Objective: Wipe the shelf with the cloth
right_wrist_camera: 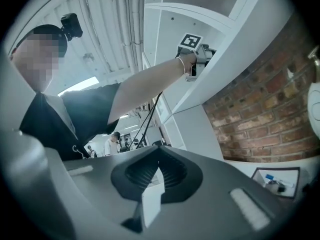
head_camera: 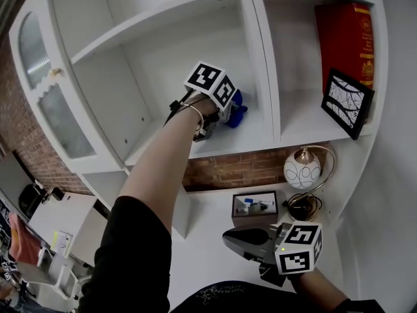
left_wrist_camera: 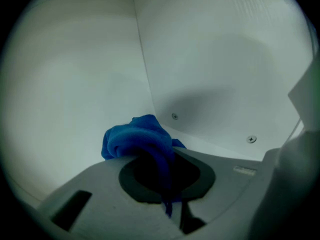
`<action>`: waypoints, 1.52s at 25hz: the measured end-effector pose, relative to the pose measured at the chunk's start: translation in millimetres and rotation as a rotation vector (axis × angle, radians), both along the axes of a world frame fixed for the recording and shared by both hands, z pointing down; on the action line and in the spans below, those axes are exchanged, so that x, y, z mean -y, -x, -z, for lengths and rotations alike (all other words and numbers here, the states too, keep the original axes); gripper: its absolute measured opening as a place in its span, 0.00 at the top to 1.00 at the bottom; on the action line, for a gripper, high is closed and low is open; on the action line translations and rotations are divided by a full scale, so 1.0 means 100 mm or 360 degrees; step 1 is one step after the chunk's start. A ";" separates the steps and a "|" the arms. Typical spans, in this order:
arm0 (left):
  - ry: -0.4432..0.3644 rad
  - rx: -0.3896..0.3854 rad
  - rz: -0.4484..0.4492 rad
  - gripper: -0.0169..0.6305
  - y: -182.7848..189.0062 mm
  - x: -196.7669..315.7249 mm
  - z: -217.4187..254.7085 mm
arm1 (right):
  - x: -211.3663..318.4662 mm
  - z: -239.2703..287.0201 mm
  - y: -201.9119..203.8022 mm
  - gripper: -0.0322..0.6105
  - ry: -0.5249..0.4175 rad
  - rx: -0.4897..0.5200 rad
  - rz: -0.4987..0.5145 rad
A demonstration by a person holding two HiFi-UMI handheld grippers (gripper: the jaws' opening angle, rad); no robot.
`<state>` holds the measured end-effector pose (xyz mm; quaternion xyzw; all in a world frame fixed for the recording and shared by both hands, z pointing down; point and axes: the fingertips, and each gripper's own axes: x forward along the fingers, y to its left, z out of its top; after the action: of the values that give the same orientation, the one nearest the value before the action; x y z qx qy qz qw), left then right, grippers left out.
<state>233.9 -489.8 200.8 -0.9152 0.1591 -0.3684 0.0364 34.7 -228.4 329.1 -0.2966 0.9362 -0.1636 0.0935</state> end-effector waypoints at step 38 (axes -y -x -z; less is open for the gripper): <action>-0.0146 0.0029 0.0774 0.94 2.43 0.71 0.03 | -0.14 0.04 1.33 0.94 0.0004 -0.0198 0.0212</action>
<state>-9.1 -560.7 197.5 -0.8439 0.3911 -0.3671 -0.0103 -97.8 -214.2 325.1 -0.2433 0.9577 -0.1520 0.0238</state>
